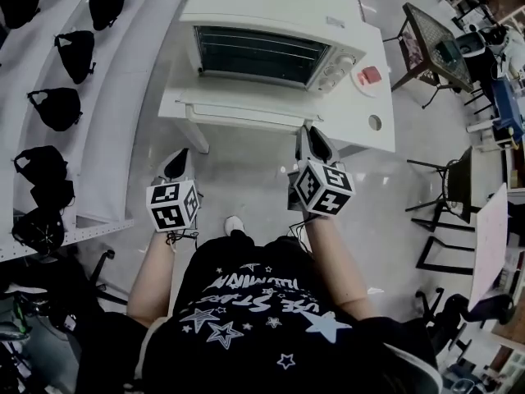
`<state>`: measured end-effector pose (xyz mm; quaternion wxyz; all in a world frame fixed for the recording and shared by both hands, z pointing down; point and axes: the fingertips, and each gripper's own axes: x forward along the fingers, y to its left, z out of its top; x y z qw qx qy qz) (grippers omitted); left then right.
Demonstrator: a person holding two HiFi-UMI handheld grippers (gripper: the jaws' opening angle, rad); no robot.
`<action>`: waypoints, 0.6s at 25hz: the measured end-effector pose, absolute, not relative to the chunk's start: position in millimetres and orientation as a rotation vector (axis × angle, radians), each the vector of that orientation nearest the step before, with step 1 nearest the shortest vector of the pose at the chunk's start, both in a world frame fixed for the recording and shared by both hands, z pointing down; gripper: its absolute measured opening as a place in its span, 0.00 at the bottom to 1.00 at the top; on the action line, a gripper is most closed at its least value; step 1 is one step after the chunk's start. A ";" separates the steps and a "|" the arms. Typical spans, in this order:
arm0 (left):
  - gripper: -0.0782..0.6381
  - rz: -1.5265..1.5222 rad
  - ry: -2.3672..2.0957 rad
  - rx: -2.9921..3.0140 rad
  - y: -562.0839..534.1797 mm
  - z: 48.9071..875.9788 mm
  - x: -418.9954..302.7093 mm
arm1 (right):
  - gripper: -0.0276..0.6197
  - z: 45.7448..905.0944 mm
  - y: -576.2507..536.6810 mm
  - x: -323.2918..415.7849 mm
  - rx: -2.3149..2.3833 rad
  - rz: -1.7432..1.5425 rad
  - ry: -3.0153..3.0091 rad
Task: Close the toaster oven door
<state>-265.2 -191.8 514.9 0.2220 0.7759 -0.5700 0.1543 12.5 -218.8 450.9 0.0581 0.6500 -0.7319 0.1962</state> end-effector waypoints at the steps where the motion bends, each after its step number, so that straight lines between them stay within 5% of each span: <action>1: 0.14 0.423 -1.577 2.147 -193.3 512.2 -264.8 | 0.16 446.9 -220.6 12.8 1.970 0.578 -2.216; 15: 0.14 0.388 -1.569 2.205 -223.2 484.9 -243.7 | 0.16 392.7 -267.3 24.5 2.013 0.470 -2.260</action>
